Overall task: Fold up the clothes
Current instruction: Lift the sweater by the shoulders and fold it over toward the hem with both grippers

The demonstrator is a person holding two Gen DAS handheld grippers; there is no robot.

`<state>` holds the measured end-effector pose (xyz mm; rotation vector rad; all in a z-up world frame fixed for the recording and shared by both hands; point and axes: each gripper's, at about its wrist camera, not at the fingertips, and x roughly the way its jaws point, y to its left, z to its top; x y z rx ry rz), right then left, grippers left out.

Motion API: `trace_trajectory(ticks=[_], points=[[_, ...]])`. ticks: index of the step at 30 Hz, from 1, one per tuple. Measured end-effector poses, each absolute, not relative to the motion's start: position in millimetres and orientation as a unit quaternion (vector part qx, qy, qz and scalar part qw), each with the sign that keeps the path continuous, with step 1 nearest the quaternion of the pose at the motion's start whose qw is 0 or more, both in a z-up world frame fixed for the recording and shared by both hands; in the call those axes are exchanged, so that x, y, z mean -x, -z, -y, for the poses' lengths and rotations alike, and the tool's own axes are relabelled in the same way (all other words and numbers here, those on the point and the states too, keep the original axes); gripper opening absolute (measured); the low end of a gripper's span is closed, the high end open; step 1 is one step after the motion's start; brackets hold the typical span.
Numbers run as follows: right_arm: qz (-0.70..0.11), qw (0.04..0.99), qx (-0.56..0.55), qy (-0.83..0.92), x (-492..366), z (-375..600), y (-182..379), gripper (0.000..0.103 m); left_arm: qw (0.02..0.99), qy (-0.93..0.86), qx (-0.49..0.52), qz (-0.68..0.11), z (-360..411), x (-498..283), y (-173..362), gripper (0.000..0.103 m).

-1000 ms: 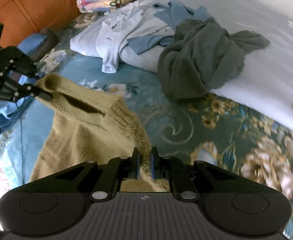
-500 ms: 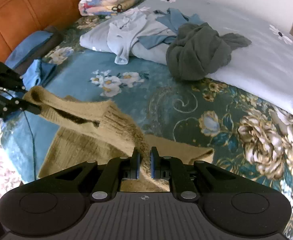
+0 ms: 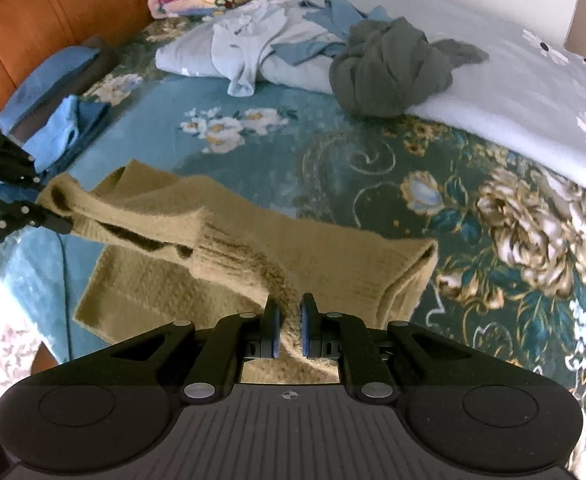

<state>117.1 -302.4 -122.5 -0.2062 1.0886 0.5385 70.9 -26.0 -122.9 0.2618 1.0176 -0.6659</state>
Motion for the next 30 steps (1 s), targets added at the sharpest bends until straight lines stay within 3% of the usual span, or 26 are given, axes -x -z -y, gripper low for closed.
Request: trace_trajectory(ticks=[30], points=[[-0.59, 0.755, 0.101, -0.268, -93, 297, 225, 0.008, 0.765, 0.264, -0.109, -0.577, 35, -40, 229, 0.011]])
